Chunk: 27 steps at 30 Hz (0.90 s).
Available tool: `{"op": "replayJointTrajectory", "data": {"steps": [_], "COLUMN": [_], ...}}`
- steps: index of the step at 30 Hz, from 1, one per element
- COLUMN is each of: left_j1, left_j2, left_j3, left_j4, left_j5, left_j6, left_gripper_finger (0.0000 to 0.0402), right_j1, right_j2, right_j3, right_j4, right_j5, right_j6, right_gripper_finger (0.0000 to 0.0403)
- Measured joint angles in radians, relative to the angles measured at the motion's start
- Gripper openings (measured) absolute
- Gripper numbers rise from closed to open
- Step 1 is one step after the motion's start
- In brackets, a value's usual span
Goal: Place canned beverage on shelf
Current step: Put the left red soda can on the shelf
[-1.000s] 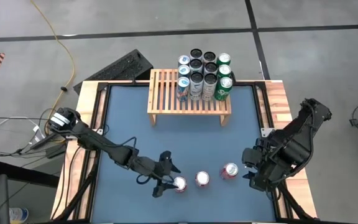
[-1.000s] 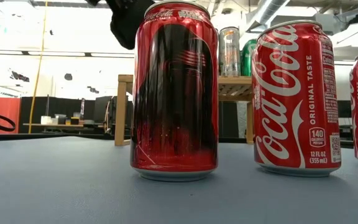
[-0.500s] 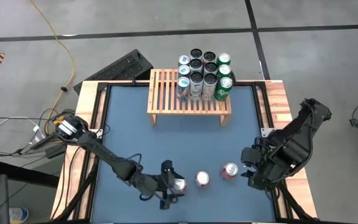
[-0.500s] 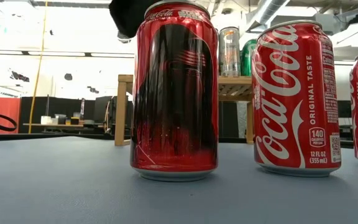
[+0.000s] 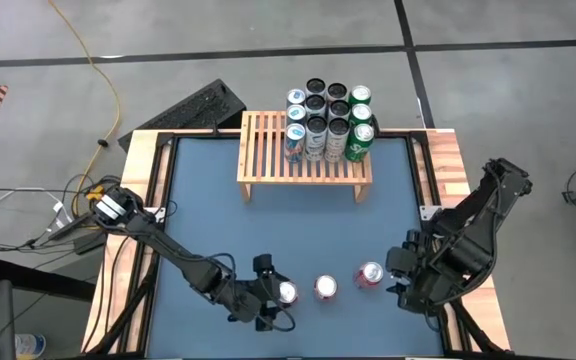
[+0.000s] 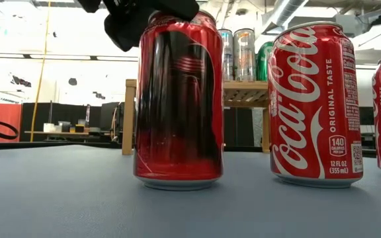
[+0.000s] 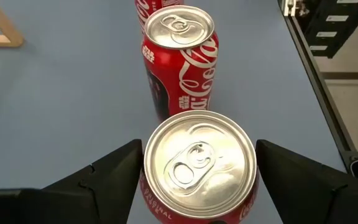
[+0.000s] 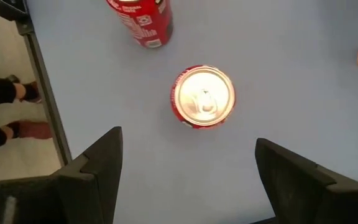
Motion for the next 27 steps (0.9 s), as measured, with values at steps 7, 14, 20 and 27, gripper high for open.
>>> {"op": "replayJointTrajectory", "data": {"steps": [7,14,20,27], "left_j1": [0.009,0.009,0.007,0.048], "left_j2": [-0.028,-0.08,-0.115,-0.164], "left_j3": [0.0,-0.002,-0.002,-0.003], "left_j4": [-0.153,-0.278,-0.284,-0.281], "left_j5": [-0.015,-0.038,0.11,0.349], "left_j6": [-0.008,0.044,0.318,0.488], "left_gripper_finger": [0.0295,0.0295,0.0284,0.028], "right_j1": [0.002,0.002,0.0,0.0], "right_j2": [0.0,0.0,0.0,0.0], "right_j3": [0.0,0.0,0.0,0.0], "right_j4": [0.032,0.064,0.066,0.066], "right_j5": [0.001,0.013,0.03,0.048], "right_j6": [0.003,0.003,0.002,0.0], "right_gripper_finger": [0.0301,0.0301,0.0301,0.0301]}}
